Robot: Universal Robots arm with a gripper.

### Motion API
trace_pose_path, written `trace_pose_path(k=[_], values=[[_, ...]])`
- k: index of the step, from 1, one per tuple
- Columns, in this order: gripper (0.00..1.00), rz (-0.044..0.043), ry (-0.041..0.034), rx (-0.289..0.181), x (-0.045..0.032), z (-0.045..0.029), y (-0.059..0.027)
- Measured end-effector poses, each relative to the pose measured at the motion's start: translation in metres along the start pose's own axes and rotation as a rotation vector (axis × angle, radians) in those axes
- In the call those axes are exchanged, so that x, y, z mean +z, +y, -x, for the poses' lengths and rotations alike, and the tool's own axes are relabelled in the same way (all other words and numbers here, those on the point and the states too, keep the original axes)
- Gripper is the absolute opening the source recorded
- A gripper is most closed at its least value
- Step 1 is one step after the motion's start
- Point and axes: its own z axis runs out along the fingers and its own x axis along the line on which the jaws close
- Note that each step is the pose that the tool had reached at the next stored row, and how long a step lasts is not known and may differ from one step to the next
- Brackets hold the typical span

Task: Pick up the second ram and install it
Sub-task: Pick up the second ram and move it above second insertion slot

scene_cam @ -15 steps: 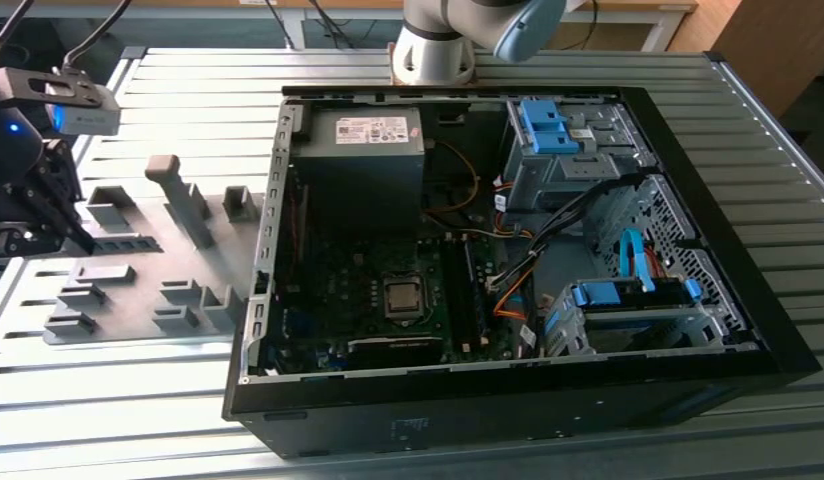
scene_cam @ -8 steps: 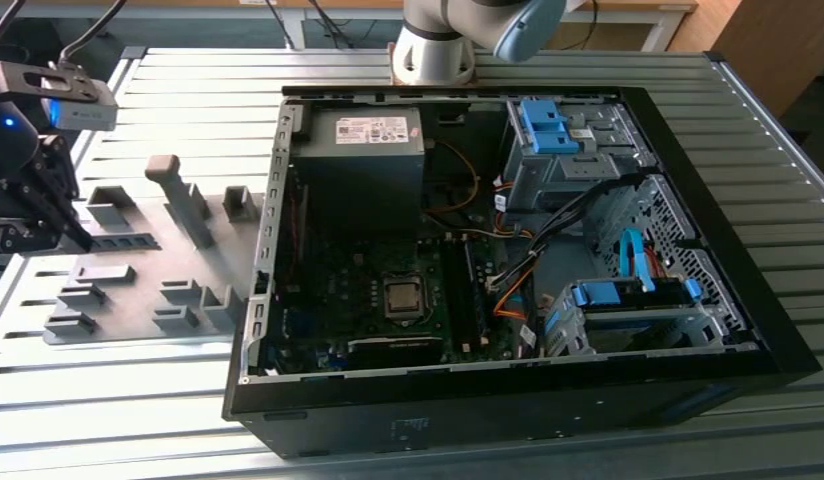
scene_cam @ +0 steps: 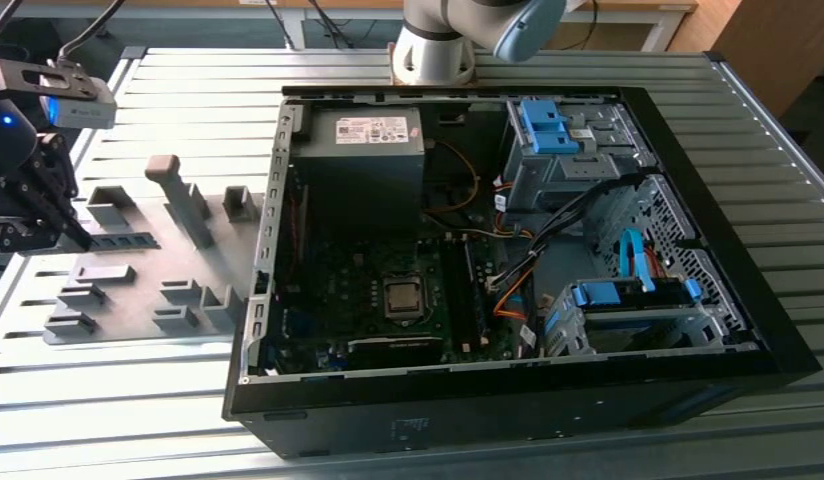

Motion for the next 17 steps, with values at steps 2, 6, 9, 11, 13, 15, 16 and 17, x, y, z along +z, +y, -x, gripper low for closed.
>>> trace_pose_path(k=[2, 6, 9, 11, 13, 15, 16, 17], values=[[0.14, 0.0002, 0.0002, 0.0, -0.0013, 0.0, 0.0], [0.14, 0.0001, -0.0001, 0.0, -0.004, 0.0001, 0.0], [0.14, 0.0, -0.0003, 0.0, -0.0061, 0.0002, 0.0], [0.14, -0.0001, -0.0006, 0.0, -0.0074, 0.0002, 0.0], [0.14, -0.0002, -0.0022, 0.0, -0.0088, 0.0002, 0.0001], [0.14, 0.0, -0.0029, 0.0, -0.0097, 0.0002, 0.0001], [0.14, -0.0002, -0.0034, 0.0, -0.0101, 0.0002, 0.0001], [0.14, -0.0001, -0.0037, 0.0, -0.0105, 0.0002, 0.0001]])
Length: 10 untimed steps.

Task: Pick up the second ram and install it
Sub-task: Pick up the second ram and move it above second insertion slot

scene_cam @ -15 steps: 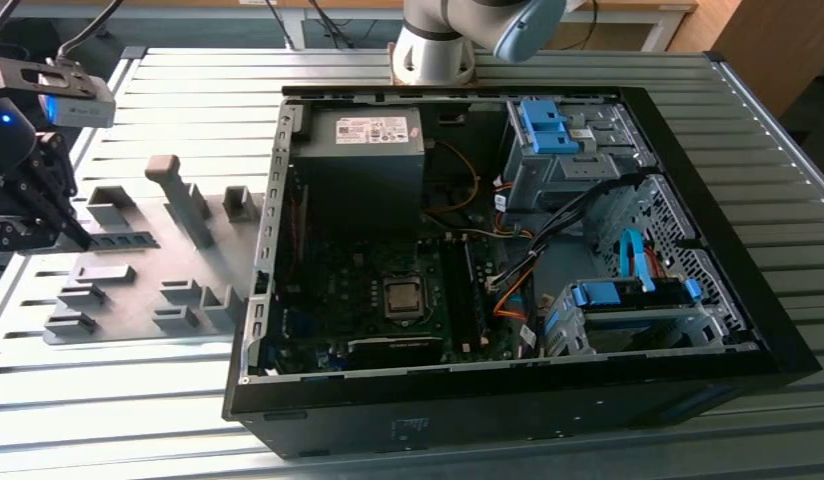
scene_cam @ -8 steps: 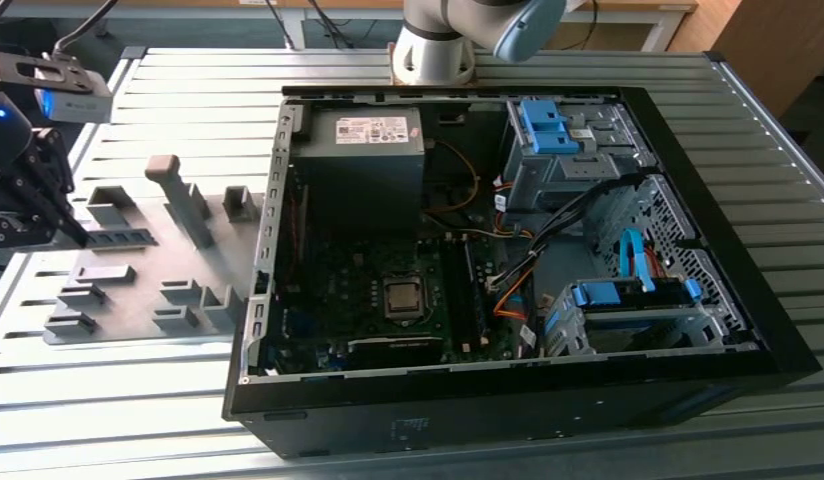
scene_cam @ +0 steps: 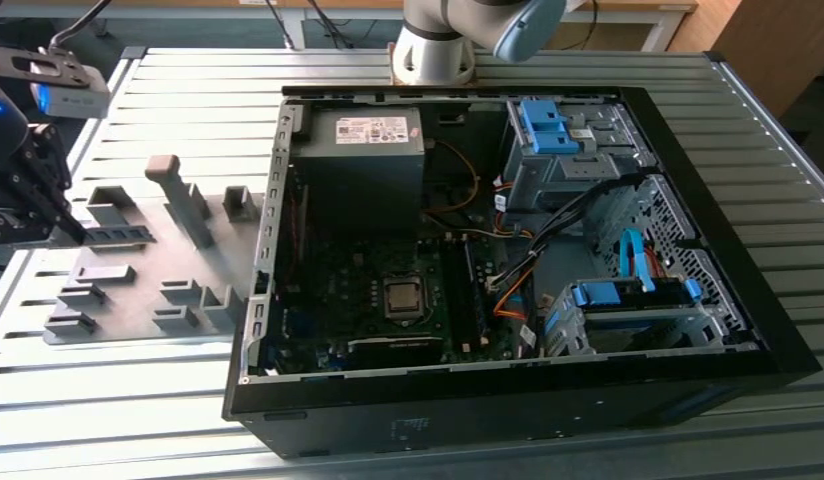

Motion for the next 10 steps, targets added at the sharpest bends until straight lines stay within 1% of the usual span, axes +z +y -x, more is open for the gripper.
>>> trace_pose_path(k=[10], values=[[0.14, 0.0, -0.0025, 0.0, -0.0036, 0.0001, 0.0]])
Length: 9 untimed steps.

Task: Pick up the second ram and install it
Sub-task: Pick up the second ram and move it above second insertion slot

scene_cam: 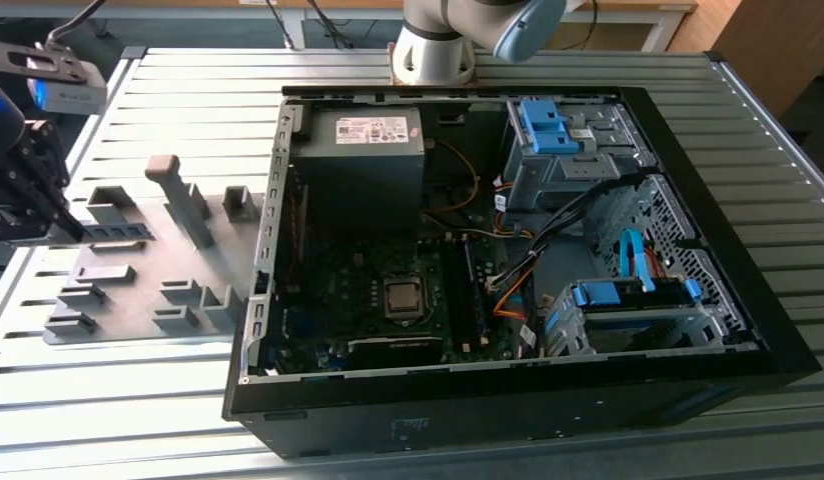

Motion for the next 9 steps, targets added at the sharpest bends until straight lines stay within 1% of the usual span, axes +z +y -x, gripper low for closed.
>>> trace_pose_path(k=[9], values=[[0.14, -0.0001, -0.0016, 0.0, -0.0033, 0.0001, 0.0]])
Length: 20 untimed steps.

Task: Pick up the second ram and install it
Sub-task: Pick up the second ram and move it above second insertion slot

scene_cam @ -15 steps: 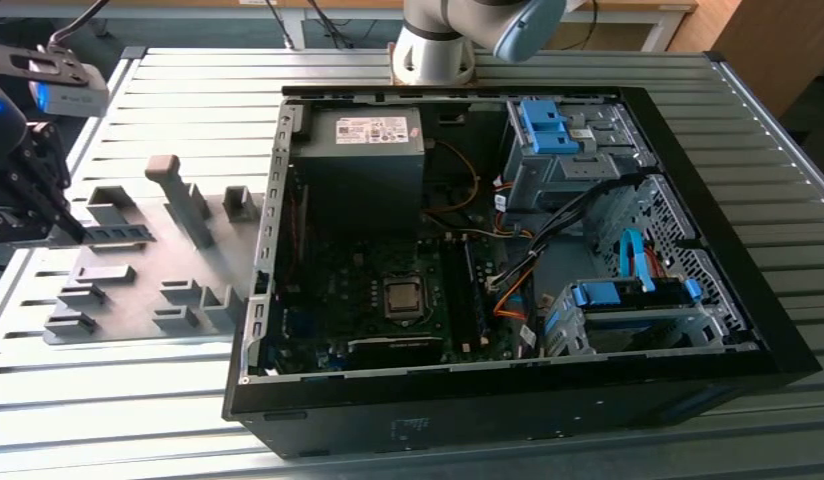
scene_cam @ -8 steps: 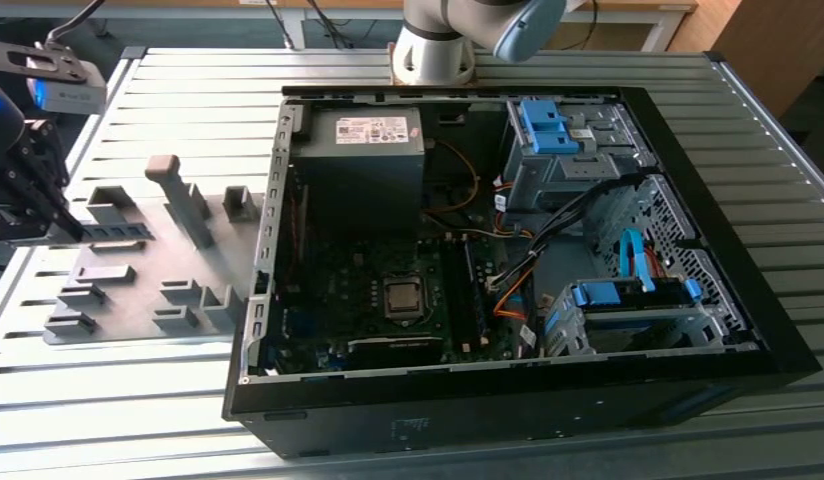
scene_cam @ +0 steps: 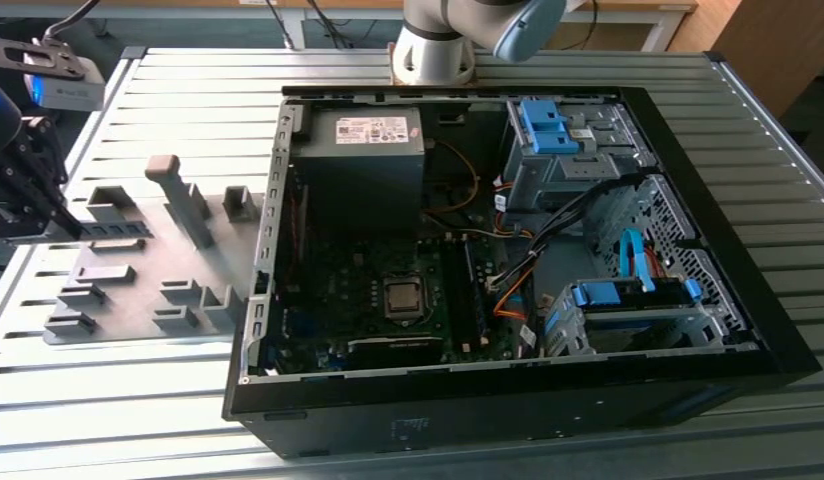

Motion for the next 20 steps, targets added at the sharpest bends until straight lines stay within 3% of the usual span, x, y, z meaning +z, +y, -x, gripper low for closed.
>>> trace_pose_path(k=[20], values=[[0.14, 0.0, -0.0032, 0.0, -0.0072, 0.0002, 0.0001]])
